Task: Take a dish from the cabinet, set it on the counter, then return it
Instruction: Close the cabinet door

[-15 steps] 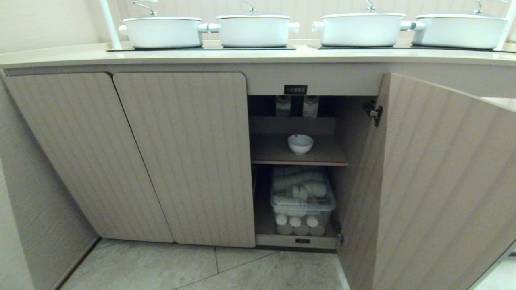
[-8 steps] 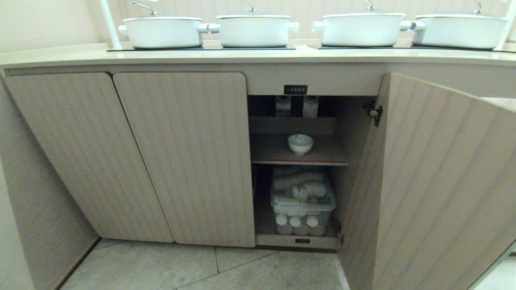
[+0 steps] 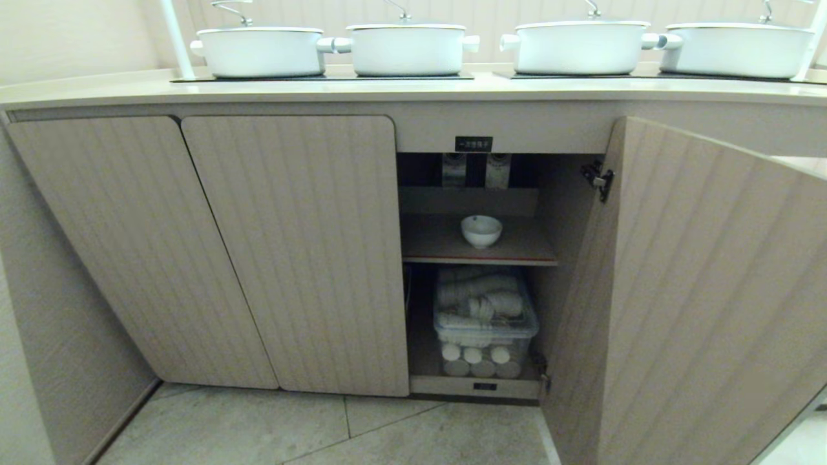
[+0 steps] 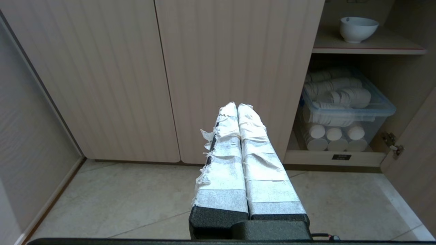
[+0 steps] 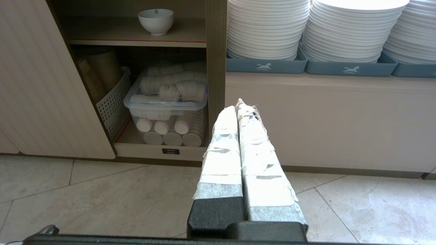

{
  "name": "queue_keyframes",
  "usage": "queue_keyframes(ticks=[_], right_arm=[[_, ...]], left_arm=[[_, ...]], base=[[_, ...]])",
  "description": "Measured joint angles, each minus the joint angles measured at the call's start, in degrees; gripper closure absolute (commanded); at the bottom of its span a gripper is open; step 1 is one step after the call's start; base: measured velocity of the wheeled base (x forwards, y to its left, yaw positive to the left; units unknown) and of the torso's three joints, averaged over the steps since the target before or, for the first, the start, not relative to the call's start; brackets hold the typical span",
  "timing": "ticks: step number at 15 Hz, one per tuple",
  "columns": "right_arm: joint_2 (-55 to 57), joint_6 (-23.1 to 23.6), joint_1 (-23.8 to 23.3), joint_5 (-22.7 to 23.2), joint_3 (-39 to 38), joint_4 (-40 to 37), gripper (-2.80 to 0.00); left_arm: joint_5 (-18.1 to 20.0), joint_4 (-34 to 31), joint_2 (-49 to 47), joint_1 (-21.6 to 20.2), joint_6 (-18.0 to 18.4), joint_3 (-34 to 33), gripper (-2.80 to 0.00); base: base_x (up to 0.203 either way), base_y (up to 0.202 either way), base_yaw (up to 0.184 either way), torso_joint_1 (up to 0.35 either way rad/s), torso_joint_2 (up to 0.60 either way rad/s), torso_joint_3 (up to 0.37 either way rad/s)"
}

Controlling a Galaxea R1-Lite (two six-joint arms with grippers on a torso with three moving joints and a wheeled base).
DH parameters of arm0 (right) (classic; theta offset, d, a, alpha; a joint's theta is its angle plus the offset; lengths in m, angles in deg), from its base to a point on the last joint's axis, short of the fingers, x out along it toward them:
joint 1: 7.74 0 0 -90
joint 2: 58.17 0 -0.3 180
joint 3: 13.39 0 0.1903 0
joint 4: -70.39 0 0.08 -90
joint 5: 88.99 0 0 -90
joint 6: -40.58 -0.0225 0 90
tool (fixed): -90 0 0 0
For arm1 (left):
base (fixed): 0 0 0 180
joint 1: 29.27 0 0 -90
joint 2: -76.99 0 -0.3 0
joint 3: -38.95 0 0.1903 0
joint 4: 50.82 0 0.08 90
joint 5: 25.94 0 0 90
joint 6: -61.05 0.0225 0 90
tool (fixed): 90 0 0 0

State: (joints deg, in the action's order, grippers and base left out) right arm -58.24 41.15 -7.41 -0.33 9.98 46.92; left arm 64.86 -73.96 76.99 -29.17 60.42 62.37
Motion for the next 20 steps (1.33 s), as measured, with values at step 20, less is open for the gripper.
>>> queue_keyframes(ticks=[20], right_arm=[[0.0, 0.2, -0.02, 0.24, 0.0, 0.05, 0.0]], left_arm=[[-0.01, 0.02, 0.0, 0.0, -0.15, -0.02, 0.0]], base=[[-0.069, 0.0, -0.001, 0.0, 0.0, 0.001]])
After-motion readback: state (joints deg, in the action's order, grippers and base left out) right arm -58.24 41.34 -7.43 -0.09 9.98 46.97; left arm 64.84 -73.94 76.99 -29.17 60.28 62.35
